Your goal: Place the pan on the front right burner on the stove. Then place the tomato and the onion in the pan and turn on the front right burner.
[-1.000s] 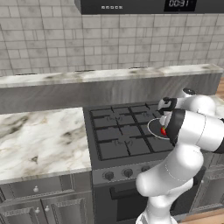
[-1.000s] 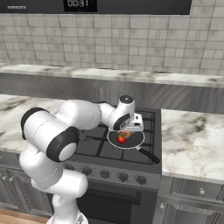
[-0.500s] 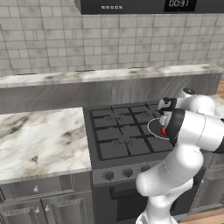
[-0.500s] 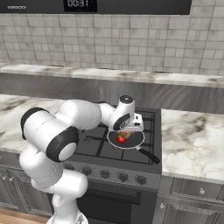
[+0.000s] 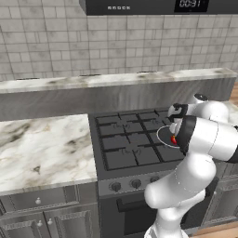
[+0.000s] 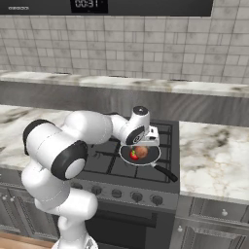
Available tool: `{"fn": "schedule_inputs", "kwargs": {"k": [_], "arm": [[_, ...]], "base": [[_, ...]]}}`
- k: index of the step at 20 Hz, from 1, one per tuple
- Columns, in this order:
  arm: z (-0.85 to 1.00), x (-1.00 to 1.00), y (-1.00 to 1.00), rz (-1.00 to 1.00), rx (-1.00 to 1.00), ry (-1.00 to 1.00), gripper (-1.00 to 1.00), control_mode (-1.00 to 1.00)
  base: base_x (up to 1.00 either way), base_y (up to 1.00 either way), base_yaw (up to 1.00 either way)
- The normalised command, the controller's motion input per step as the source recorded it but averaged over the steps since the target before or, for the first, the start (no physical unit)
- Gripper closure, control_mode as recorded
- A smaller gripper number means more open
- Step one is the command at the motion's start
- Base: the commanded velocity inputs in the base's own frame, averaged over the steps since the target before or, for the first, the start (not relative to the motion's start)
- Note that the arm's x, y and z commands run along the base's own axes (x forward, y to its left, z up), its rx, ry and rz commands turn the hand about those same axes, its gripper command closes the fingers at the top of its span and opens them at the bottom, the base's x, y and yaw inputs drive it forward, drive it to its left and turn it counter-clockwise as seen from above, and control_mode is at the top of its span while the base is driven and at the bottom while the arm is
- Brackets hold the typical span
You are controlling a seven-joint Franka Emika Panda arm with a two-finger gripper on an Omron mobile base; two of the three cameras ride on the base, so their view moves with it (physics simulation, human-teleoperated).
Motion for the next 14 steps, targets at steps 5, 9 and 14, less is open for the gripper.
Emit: {"fn": "schedule_inputs", "kwargs": {"k": [5, 9, 14], "arm": [[0.1, -0.07, -0.1, 0.0, 0.0, 0.0, -1.0, -1.0], [0.29, -0.31, -0.28, -0.01, 0.0, -0.03, -1.0, -1.0], [0.19, -0.22, -0.16, -0.01, 0.0, -0.02, -1.0, -1.0]], "base": [[0.0, 0.0, 0.0], [0.0, 0.0, 0.0], [0.0, 0.0, 0.0]]}}
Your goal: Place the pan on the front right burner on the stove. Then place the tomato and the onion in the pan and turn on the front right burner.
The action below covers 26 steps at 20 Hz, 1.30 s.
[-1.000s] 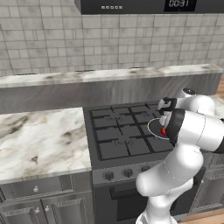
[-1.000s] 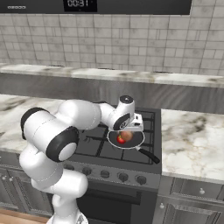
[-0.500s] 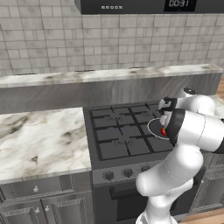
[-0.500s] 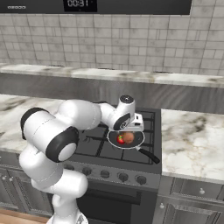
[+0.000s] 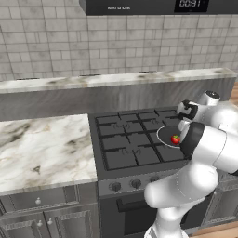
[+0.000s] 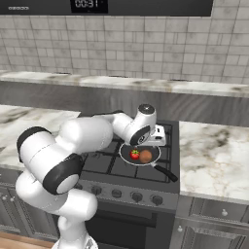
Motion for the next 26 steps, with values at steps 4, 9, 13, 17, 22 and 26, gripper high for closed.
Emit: {"fn": "schedule_inputs", "kwargs": {"k": [4, 9, 13, 17, 22, 26], "arm": [[0.11, -0.24, -0.09, 0.0, 0.0, -0.02, -1.0, -1.0], [0.05, -0.42, -0.07, 0.0, 0.03, -0.06, -1.0, -1.0], [0.0, -0.44, -0.09, 0.0, 0.03, -0.06, -1.0, -1.0], [0.0, -0.3, -0.05, 0.0, 0.02, 0.0, -1.0, -1.0], [0.0, -0.3, -0.12, 0.0, 0.06, -0.03, -1.0, -1.0], [0.0, -0.29, -0.09, -0.02, 0.09, -0.07, -1.0, -1.0]], "base": [[0.0, 0.0, 0.0], [0.0, 0.0, 0.0], [0.0, 0.0, 0.0], [0.0, 0.0, 0.0], [0.0, 0.0, 0.0], [0.0, 0.0, 0.0]]}}
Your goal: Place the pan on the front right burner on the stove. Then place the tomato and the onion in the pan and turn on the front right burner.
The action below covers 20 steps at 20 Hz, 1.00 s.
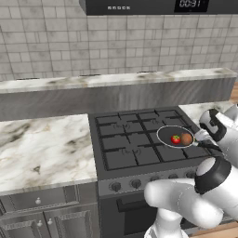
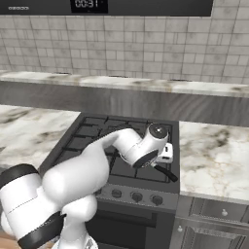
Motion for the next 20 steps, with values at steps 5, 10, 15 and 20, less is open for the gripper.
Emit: {"fn": "schedule_inputs", "kwargs": {"k": [5, 10, 15, 20], "arm": [[0.0, -0.16, -0.22, -0.07, 0.17, -0.08, -1.0, -1.0], [-0.01, -0.19, -0.16, -0.07, 0.14, -0.09, -1.0, -1.0], [-0.1, -0.17, -0.02, -0.05, 0.05, -0.08, -1.0, -1.0], [-0.29, -0.43, 0.0, -0.04, 0.02, -0.25, -1.0, -1.0]], "base": [[0.0, 0.0, 0.0], [0.0, 0.0, 0.0], [0.0, 0.0, 0.0], [0.0, 0.0, 0.0]]}}
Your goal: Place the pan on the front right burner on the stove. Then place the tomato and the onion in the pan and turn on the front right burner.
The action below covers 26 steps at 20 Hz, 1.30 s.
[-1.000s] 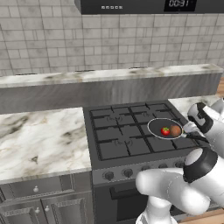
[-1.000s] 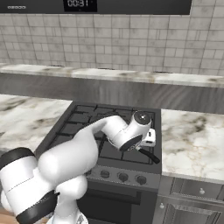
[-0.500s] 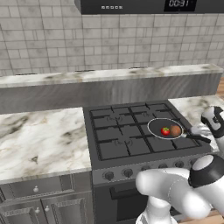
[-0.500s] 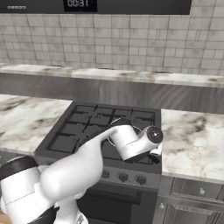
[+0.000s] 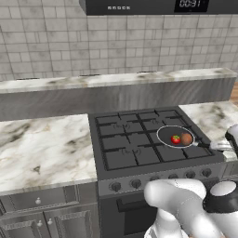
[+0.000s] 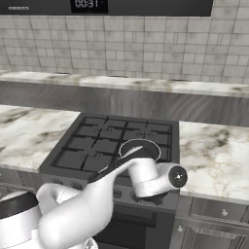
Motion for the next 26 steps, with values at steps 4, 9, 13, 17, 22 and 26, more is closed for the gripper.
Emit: {"fn": "schedule_inputs", "kwargs": {"k": [4, 9, 13, 17, 22, 26], "arm": [[-0.29, -0.43, 0.0, -0.04, 0.0, -0.27, -1.0, -1.0], [-0.38, -0.21, 0.0, -0.04, 0.0, -0.17, -1.0, -1.0], [-0.43, -0.08, 0.0, -0.02, 0.0, -0.12, -1.0, -1.0], [-0.34, -0.01, 0.0, -0.01, 0.0, -0.08, -1.0, -1.0], [-0.22, 0.0, -0.08, -0.02, 0.0, -0.07, -1.0, -1.0], [-0.27, -0.19, -0.17, -0.02, 0.0, -0.07, -1.0, -1.0]], "base": [[0.0, 0.0, 0.0], [0.0, 0.0, 0.0], [0.0, 0.0, 0.0], [0.0, 0.0, 0.0], [0.0, 0.0, 0.0], [0.0, 0.0, 0.0]]}}
